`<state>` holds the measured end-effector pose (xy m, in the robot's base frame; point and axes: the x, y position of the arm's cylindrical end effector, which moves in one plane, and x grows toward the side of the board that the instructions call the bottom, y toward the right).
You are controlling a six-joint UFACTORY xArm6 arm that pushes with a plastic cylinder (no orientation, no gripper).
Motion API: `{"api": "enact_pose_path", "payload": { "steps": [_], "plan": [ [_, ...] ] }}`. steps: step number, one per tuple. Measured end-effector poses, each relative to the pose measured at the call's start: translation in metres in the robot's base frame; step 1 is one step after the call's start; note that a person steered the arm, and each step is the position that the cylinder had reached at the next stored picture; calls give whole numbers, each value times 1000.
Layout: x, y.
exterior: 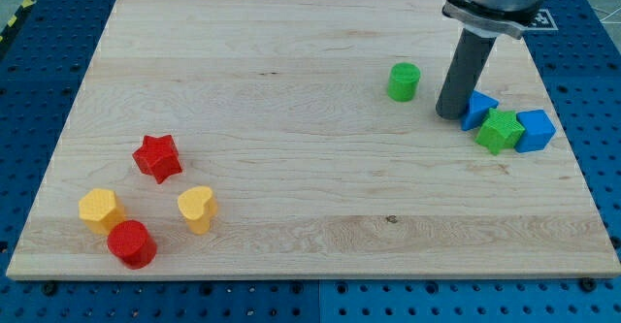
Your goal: Move blue triangle closer to the blue cube
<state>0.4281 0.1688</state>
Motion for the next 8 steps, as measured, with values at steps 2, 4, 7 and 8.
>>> {"api": "enact_pose_path", "payload": {
  "steps": [2,4,7,8],
  "plan": [
    [3,1],
    [3,9],
    [3,36],
    [3,44]
  ]
}}
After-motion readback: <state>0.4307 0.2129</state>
